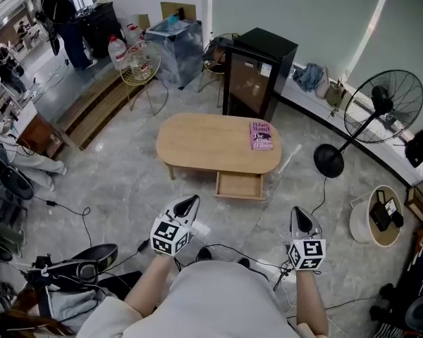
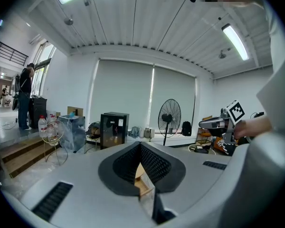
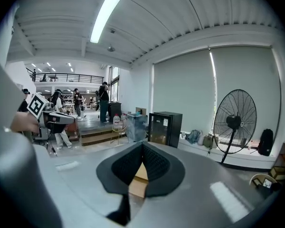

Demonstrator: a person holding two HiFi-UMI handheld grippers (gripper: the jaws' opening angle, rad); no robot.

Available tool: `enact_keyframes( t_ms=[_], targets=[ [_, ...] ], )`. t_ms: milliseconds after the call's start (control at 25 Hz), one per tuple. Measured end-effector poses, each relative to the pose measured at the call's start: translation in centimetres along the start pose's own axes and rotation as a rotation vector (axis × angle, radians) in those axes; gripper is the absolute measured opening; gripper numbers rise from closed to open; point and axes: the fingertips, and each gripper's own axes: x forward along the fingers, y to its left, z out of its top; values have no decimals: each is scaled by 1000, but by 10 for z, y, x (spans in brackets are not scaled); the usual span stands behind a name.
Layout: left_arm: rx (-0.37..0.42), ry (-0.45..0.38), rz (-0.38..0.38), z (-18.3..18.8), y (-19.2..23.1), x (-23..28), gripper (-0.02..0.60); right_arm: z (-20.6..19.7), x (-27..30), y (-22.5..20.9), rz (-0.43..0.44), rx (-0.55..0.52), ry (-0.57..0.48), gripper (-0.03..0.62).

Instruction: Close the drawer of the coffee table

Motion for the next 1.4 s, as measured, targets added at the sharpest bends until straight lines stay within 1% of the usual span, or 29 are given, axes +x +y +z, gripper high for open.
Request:
enact_keyframes(
  t_ms=[160,440,720,1000,1240,1400],
  targets=[
    [3,15,-8,-6,17,-5,6,-4,11,16,-9,20,4,11],
    [8,28,-32,-16,46,-15,6,-11,26,47,-22,14,15,11],
    [-4,30,-40,-18,66,-16,6,-14,33,60,-31,3,39,11],
    [-23,40,-29,-21,73,6,6,-13,54,42,-29,-11,54,11],
    [-46,42,8,-12,80,40,6,-6,97,23,24,-42,61,11],
    [-45,39,22,0,79,72,6,-2,123,-1,52,-59,64,11]
  ],
)
